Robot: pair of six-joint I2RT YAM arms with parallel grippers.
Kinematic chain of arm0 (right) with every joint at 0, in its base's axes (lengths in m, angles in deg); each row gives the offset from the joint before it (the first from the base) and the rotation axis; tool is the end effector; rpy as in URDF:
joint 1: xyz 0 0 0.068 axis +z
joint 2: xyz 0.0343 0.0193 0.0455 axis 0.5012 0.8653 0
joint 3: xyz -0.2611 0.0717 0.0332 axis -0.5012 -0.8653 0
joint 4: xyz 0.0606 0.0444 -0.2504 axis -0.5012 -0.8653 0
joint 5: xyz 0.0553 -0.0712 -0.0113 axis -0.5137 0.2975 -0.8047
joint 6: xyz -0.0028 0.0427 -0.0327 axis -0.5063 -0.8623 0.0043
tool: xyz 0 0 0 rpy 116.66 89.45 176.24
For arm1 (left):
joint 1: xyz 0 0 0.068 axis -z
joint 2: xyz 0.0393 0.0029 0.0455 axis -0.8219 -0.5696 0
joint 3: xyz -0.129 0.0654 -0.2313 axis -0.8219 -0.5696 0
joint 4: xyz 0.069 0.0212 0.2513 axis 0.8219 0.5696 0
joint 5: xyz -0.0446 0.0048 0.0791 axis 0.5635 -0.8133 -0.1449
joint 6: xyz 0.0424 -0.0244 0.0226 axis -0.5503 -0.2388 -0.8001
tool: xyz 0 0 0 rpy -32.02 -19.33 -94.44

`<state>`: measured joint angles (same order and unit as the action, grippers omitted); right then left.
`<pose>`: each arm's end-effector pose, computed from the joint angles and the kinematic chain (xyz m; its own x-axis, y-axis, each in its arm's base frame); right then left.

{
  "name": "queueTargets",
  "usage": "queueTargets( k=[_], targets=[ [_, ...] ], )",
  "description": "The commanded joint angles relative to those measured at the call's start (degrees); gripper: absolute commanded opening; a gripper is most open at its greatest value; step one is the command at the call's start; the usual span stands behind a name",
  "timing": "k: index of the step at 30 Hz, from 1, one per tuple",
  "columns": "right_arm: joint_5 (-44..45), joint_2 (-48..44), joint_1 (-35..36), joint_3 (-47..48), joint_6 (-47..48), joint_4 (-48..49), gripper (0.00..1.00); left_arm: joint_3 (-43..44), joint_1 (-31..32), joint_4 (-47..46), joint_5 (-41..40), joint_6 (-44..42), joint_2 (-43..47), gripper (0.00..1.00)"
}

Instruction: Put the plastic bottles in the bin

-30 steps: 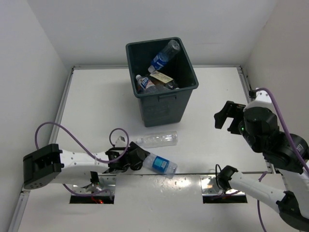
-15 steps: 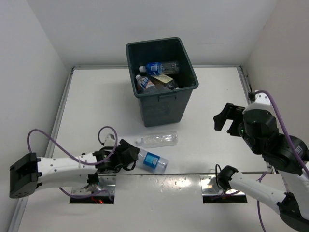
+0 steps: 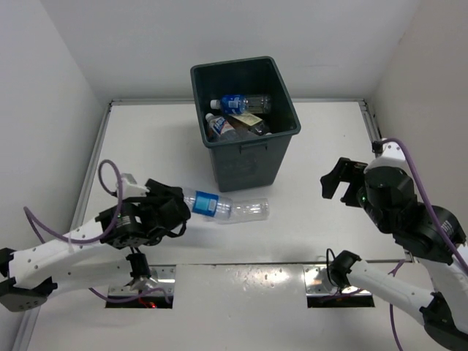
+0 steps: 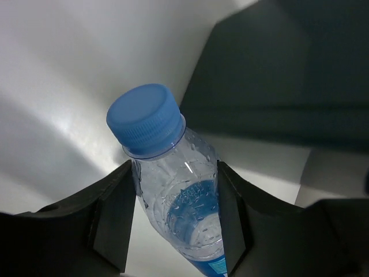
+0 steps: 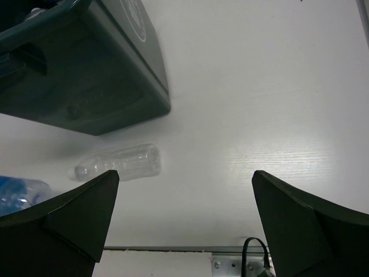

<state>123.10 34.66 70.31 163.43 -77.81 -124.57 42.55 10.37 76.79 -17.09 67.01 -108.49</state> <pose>0.0795 0.0415 0.4149 -0.4243 0.3701 -0.8265 0.1363 0.9284 0.3457 0.0778 -0.1026 0.3066 -0.2027 -0.8765 -0.4366 -0.4889 0.4769 -0.7304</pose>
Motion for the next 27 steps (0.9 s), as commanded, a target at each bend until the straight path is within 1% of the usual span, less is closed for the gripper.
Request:
queueTargets(
  k=[1,2,3,4,5,7,8,10,11,12,14,15,16,17,18,21,22,24,25,27],
  targets=[
    [0.67,-1.11,-0.24,-0.48,-0.21,2.13,1.0,5.87,-3.41,8.4,-8.83,37.77,1.43,0.0],
    [0.67,-1.8,-0.24,-0.48,-0.21,2.13,1.0,7.11,-4.12,8.4,-10.75,34.01,1.43,0.0],
    [1.28,-2.42,-0.24,-0.48,-0.21,2.13,1.0,8.43,-5.25,8.4,-11.9,32.06,1.43,0.0],
    [1.98,-2.43,-0.24,-0.48,-0.21,1.52,1.0,11.31,-5.27,8.4,-13.39,27.43,0.56,0.0],
    [1.99,-2.95,-0.24,-1.0,-0.21,1.52,1.0,12.91,-5.96,7.19,-17.06,24.33,0.03,0.0],
    [2.6,-3.56,-0.24,-1.53,-0.21,0.99,1.0,16.25,-5.97,5.25,-20.77,17.05,-0.85,0.0],
    [2.61,-3.57,-0.24,-1.53,-0.21,0.99,1.0,19.4,-5.97,3.67,-22.36,8.31,-1.64,0.0],
    [2.61,-3.57,-0.24,-1.53,-0.73,0.99,1.0,23.36,-5.97,-2.12,-26.23,-0.7,-1.65,0.0],
    [2.61,-4.09,-0.24,-2.05,-0.74,0.99,1.0,24.34,-5.97,-7.8,-28.07,-11.1,-1.65,0.0],
    [2.61,-4.1,-0.24,-2.06,-0.74,0.99,1.0,25.13,-5.97,-11.42,-28.78,-17.12,-1.65,0.0],
    [2.61,-4.1,-0.24,-2.06,-0.74,0.99,1.0,25.67,-5.97,-19.24,-29.32,-29.6,-1.12,0.0],
    [2.61,-4.1,-0.24,-2.06,-0.74,0.99,1.0,26.28,-5.97,-22.76,-30.01,-39.67,-0.34,0.0],
    [2.61,-4.1,-0.24,-2.06,-0.74,0.99,1.0,27.07,-5.97,-27.15,-30.63,-43.16,-0.33,0.0],
    [2.61,-4.1,-0.24,-2.06,-0.74,0.99,1.0,27.68,-5.97,-28.67,-30.64,-46.15,0.19,0.0],
    [3.13,-4.62,-0.24,-2.06,-0.74,0.99,1.0,28.73,-5.97,-30.16,-31.25,-51.93,0.2,0.0],
    [3.13,-4.62,-0.24,-2.59,-0.74,0.99,1.0,28.14,-5.97,-41.39,-31.25,-63.19,0.2,0.0],
    [3.13,-4.62,-0.24,-2.59,-0.74,0.99,1.0,27.43,-5.97,-51.09,-29.34,-72.63,0.2,0.0],
    [3.13,-4.62,-0.24,-3.11,-0.74,0.99,1.0,26.81,-5.97,-59.59,-27.13,-80.69,-1.37,0.0],
    [3.13,-4.62,-0.24,-3.11,-0.74,0.99,1.0,27.51,-5.97,-61.62,-24.86,-84.38,-2.77,0.0],
    [3.13,-4.62,-0.24,-3.11,-0.74,1.51,1.0,30.05,-5.97,-63.23,-23.7,-86.69,-6.55,0.0]
  ],
)
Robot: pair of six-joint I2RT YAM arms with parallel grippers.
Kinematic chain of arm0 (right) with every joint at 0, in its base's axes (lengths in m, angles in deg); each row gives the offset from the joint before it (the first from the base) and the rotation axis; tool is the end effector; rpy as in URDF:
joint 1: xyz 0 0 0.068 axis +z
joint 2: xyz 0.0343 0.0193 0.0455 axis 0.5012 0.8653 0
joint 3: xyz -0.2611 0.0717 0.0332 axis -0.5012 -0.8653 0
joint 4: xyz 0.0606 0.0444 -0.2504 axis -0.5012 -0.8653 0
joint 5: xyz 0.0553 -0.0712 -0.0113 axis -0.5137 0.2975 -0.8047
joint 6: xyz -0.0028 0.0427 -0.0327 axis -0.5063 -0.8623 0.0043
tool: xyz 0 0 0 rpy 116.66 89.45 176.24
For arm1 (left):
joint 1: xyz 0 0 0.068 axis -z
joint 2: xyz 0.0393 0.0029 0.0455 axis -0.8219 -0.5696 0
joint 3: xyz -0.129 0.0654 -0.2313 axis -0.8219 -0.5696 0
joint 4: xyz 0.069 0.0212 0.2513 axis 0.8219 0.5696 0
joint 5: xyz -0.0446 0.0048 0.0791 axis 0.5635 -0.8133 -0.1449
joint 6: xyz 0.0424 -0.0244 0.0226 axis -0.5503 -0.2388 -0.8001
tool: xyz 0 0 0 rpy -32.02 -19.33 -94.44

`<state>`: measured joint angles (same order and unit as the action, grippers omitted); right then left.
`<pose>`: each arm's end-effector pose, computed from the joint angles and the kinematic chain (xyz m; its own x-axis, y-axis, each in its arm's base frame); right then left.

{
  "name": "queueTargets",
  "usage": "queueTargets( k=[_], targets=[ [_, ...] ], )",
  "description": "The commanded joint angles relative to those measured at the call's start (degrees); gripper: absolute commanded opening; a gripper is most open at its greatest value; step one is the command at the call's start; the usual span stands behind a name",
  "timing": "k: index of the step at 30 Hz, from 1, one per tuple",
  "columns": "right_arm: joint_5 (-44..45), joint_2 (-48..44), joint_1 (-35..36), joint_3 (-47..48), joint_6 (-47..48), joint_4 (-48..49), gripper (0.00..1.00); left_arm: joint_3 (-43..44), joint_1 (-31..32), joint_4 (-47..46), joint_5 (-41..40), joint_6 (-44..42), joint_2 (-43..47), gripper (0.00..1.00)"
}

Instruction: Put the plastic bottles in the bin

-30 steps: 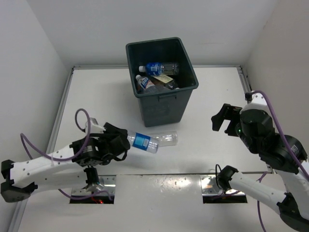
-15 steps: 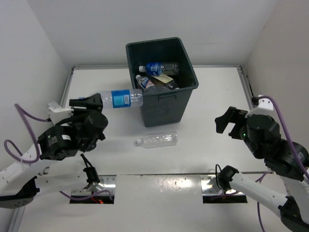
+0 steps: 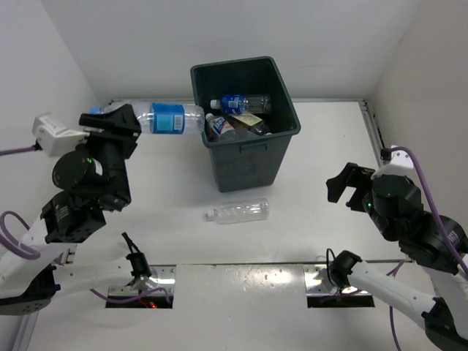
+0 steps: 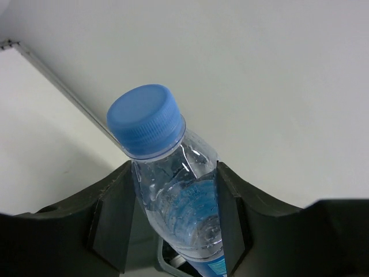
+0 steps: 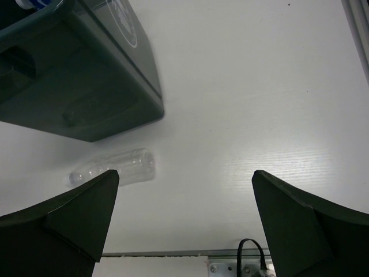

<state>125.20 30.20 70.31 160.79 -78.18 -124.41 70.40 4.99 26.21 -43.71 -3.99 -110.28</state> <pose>0.0666 0.0292 0.4080 -0.3792 0.3951 -0.8367 0.1542 0.9186 0.3639 0.0812 -0.0715 0.5134 0.3137 -0.7963 -0.5172 -0.1374 0.5008 -0.8546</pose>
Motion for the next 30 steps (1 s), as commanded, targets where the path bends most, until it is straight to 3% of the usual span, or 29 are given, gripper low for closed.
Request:
queueTargets(
  k=[1,6,11,16,19,20,22,23,26,27,30],
  targets=[
    [1.03,-0.16,-0.24,-0.47,-0.37,1.36,1.0,4.91,-1.46,-12.65,4.67,-17.02,-8.69,0.0],
    [1.73,-0.16,-0.24,0.67,-0.37,0.84,1.0,9.24,-6.82,-15.11,16.35,-15.72,-17.42,0.0],
    [4.63,-0.16,-0.24,3.13,-0.37,-2.06,1.0,18.03,-14.81,-8.02,29.35,-8.95,-27.09,0.0],
    [6.65,-1.74,-0.24,4.36,-1.42,-4.17,1.0,21.81,-17.91,-3.78,38.68,-8.24,-32.02,0.02],
    [6.66,-2.27,-0.24,4.36,-1.42,-4.17,1.0,23.39,-19.04,-1.58,41.41,-8.24,-34.03,0.15],
    [6.66,-2.27,-0.24,4.36,-1.42,-4.17,1.0,24.88,-19.05,-0.79,44.21,-8.24,-34.04,0.32],
    [6.66,-2.27,-0.24,4.36,-1.42,-4.17,1.0,26.64,-20.71,1.67,46.95,-8.24,-34.92,0.5],
    [6.66,-2.27,-0.24,4.36,-1.42,-4.17,1.0,28.13,-20.72,2.29,48.09,-8.24,-35.7,0.71],
    [6.66,-1.66,-0.24,3.84,-1.42,-3.65,1.0,30.07,-20.72,4.48,50.12,-8.24,-36.33,0.86],
    [6.05,-1.66,-0.24,3.84,-1.42,-3.65,1.0,30.86,-20.72,5.62,50.13,-8.24,-36.33,0.98],
    [5.52,-1.66,-0.24,3.31,-1.42,-3.12,1.0,30.87,-20.72,7.64,48.99,-8.77,-36.33,1.0]
  ],
)
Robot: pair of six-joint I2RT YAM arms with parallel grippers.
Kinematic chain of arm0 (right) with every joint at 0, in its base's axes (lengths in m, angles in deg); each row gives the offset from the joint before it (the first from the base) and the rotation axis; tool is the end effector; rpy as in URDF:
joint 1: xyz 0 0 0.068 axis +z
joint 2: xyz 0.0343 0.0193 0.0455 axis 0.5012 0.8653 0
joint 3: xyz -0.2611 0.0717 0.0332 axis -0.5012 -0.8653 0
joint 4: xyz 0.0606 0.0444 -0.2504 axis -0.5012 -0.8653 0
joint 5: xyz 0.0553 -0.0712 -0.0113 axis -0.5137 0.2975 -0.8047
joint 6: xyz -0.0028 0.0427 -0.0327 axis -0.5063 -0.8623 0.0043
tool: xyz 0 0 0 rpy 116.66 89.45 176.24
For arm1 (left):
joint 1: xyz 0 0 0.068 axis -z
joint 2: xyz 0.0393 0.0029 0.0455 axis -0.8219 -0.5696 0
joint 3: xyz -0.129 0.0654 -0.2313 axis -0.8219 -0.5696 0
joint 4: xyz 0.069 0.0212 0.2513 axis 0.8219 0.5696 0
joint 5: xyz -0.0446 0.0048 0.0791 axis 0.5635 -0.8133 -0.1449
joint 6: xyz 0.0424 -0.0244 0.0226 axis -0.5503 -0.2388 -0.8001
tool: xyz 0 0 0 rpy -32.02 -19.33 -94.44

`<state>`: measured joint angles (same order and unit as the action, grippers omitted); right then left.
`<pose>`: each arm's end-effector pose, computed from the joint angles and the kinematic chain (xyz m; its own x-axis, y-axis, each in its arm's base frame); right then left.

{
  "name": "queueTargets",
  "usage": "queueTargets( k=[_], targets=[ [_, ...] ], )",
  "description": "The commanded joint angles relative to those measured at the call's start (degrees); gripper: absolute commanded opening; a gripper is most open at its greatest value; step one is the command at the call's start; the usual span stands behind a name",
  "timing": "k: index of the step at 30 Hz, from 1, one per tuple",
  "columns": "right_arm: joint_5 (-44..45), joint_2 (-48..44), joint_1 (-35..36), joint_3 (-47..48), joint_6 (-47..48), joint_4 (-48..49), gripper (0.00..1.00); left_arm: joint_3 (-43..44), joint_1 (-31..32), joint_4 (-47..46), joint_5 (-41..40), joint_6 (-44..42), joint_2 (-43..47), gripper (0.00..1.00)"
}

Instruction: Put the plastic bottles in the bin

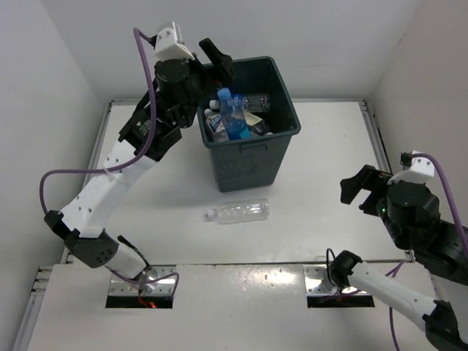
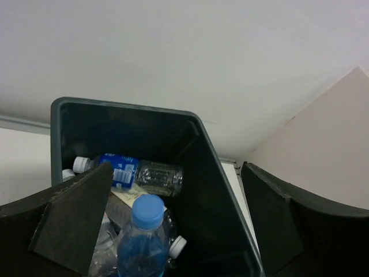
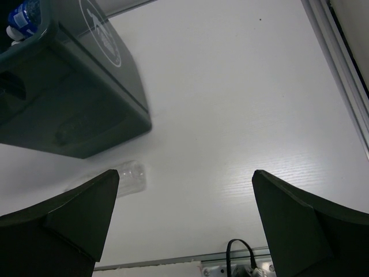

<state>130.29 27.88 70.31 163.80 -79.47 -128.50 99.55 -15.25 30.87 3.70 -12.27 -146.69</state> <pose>0.0492 0.0112 0.4173 -0.3054 0.4256 -0.8518 0.2157 0.9022 0.3734 0.2437 -0.1798 0.5382 -0.0377 -0.6044 -0.7958 0.1381 0.7856 -0.6032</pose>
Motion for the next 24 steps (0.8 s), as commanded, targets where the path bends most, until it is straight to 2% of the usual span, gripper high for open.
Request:
queueTargets(
  k=[1,5,8,11,12,14,15,16,17,18,19,21,23,24],
  targets=[
    [-0.18,0.66,-0.24,0.29,-0.13,0.97,1.0,1.71,-0.48,3.0,1.58,-0.48,0.87,1.0],
    [-0.19,0.66,-0.24,-0.76,-0.13,1.5,1.0,-1.09,-0.48,3.0,1.05,0.22,3.42,1.0],
    [-0.72,0.66,-0.24,-0.76,-0.13,1.5,1.0,-1.8,-1.0,3.52,0.09,6.17,6.48,1.0],
    [-0.72,0.66,-0.24,-0.76,-0.13,1.5,1.0,-7.32,-3.28,3.53,-3.77,21.96,10.97,1.0],
    [-0.72,0.66,-0.24,-1.28,-0.13,1.5,1.0,-13.52,-4.6,3.0,-4.57,35.42,15.77,1.0],
    [-0.72,0.66,-0.24,-1.29,-0.13,1.5,1.0,-24.42,-9.17,-5.39,-3.53,48.32,22.64,1.0],
    [-0.72,0.66,-0.24,-1.29,-0.13,1.5,1.0,-39.18,-10.31,-11.53,-2.04,62.04,30.24,1.0],
    [-0.72,0.66,-0.24,-1.29,-0.13,2.02,1.0,-46.9,-11.72,-23.69,-1.16,70.79,33.36,1.0],
    [-0.72,0.66,-0.24,-1.29,-0.13,2.02,1.0,-54.2,-11.73,-29.72,-0.28,79.58,35.4,1.0],
    [-0.72,0.66,-0.24,-1.29,-0.13,2.02,1.0,-65.76,-11.73,-35.7,1.73,90.9,36.64,1.0],
    [-1.24,0.66,-0.24,-1.29,-0.13,2.02,1.0,-69.53,-11.73,-44.11,3.06,93.18,36.65,1.0],
    [-1.25,0.66,0.28,-1.29,-0.13,2.02,1.0,-73.51,-11.73,-43.42,5.78,96.27,37.96,1.0],
    [-1.25,0.66,0.29,-1.29,-0.13,2.02,1.0,-73.52,-11.73,-32.64,7.11,97.34,40.23,1.0],
    [-1.25,0.66,0.29,-1.29,-0.13,2.02,1.0,-71.61,-10.77,-22.24,6.5,98.47,41.12,1.0]
  ],
)
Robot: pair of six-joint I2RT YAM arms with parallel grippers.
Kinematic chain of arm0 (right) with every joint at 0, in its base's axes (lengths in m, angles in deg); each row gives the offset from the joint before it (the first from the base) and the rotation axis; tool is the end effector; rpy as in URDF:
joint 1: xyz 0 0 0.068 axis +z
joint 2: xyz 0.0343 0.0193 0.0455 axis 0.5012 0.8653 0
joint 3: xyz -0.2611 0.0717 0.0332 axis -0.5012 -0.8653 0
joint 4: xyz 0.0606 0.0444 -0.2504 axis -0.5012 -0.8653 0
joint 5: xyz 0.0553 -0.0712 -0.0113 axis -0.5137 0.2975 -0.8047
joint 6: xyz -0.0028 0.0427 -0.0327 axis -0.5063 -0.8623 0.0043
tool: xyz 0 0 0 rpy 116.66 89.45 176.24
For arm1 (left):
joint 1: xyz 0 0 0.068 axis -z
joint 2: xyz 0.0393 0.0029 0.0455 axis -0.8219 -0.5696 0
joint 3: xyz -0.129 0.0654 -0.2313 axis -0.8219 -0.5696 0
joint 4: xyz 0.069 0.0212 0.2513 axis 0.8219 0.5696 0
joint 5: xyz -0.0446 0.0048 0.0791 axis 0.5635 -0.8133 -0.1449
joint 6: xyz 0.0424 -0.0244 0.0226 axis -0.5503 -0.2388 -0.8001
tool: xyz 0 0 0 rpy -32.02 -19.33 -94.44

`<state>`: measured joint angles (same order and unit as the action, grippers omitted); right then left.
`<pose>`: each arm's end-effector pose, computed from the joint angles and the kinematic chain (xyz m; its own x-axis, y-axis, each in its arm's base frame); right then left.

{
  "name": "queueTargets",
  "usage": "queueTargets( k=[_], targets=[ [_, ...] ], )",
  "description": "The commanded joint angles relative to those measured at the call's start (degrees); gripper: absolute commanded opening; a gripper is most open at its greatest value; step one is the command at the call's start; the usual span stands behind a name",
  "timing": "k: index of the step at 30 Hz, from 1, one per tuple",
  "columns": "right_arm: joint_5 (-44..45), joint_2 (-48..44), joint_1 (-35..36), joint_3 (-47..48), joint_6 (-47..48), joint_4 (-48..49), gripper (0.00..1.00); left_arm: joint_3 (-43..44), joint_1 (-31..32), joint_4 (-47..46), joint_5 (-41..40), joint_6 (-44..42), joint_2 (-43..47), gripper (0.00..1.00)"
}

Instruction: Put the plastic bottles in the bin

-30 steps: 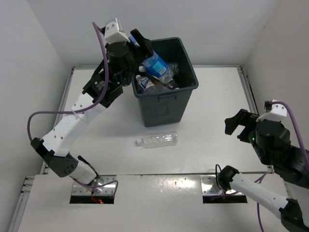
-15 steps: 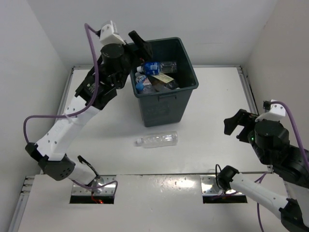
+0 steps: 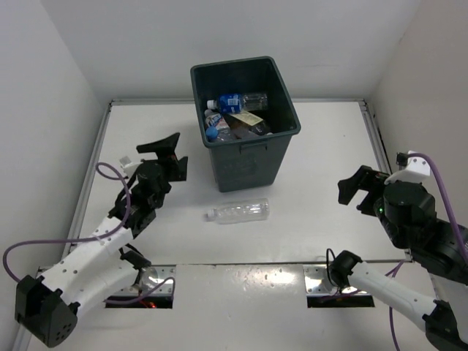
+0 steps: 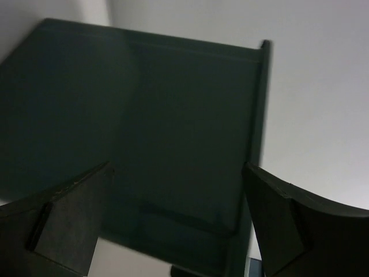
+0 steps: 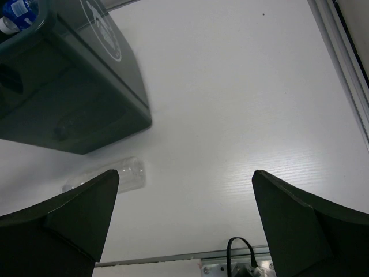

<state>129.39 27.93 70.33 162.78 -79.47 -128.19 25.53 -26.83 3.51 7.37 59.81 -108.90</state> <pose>0.0516 0.0139 0.4133 -0.3242 0.4189 -0.8482 0.2086 0.9062 0.3678 0.1834 -0.0799 0.3066 0.0257 -0.9668 0.2542 -0.0757 -0.2555 -0.9638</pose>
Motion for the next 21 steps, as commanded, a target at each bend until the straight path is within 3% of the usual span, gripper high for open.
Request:
queueTargets(
  k=[1,4,9,14,21],
  targets=[
    [-0.35,0.61,0.27,-0.26,-0.13,1.72,1.0,2.96,1.43,9.14,1.96,27.7,4.04,1.0],
    [-0.35,0.61,0.27,-1.4,-0.13,1.72,1.0,-1.23,2.75,12.34,-0.51,34.12,7.29,1.0],
    [-0.88,0.09,0.27,-2.46,-0.13,1.72,1.0,-3.89,3.28,20.17,0.01,32.81,10.81,1.0],
    [-1.4,0.09,0.27,-3.07,-0.13,2.25,1.0,-8.71,5.38,24.64,5.89,33.33,10.81,1.0],
    [-1.93,0.09,0.27,-3.6,-0.13,2.25,1.0,-11.44,14.17,24.65,4.68,41.04,2.82,1.0]
  ],
)
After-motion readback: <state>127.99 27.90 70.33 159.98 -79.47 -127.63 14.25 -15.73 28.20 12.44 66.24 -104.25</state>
